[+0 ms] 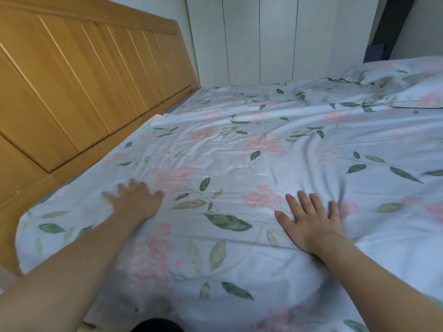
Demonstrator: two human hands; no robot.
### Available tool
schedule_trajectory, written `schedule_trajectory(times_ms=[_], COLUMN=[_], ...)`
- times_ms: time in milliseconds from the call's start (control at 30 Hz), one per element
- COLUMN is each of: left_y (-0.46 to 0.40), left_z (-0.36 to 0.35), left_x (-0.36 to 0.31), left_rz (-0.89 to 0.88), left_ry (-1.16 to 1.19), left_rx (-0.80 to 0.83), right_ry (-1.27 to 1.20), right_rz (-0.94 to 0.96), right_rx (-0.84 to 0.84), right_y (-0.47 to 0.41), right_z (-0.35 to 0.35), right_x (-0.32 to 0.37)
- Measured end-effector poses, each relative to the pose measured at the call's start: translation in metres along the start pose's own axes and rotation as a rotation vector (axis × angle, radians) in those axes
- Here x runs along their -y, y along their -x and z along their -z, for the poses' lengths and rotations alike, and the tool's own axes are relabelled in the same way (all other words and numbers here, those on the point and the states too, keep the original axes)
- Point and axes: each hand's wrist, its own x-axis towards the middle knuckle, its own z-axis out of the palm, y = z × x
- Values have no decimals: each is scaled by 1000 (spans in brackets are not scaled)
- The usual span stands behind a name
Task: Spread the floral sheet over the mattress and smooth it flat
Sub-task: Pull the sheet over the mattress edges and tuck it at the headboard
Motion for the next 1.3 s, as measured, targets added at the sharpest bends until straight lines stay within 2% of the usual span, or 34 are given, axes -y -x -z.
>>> schedule_trajectory(times_ms=[67, 167, 267, 333, 467, 533, 600, 667, 767, 867, 933, 1000, 1067, 1167, 1300], left_y=[25, 89, 123, 123, 134, 157, 190, 232, 279, 313, 331, 343, 348, 358, 379], left_z=[13, 7, -31, -45, -23, -9, 1, 5, 2, -6, -12, -15, -16, -11, -2], left_x=[-61, -151, -161, -148, -165, -186, -211, -238, -267, -300, -316, -326, -337, -351, -363], left_rz=[-268, -654, -748, -704, -679, -784, -1015, -1265, -1581, -1774, -1837, -1825, -1736, -1662, -1641], left_ry=[116, 253, 171, 164, 58, 124, 224, 212, 143, 95, -59, -246, -356, -442, -531], left_rx=[-92, -10, 39, 23, -6, -44, -68, -160, -408, -518, -573, -616, -616, -582, -475], right_ry=[-12, -14, 1, -2, 20, 50, 76, 76, 51, 73, 131, 275, 421, 614, 515], right_rz=[2, 1, -37, -114, -262, -280, -256, -204, -82, -183, -267, -280, -209, -64, -110], right_rx=[-2, -50, -84, -102, -165, -186, -219, -282, -381, -423, -333, -295, -265, -55, 103], right_y=[8, 19, 31, 41, 71, 82, 93, 106, 122, 150, 165, 169, 163, 153, 151], right_z=[5, 5, 7, 10, 23, 26, 25, 27, 30, 30, 29, 30, 37, 55, 71], right_x=[-8, -28, -64, -100, -183, -208, -221, -238, -260, -301, -328, -348, -358, -358, -361])
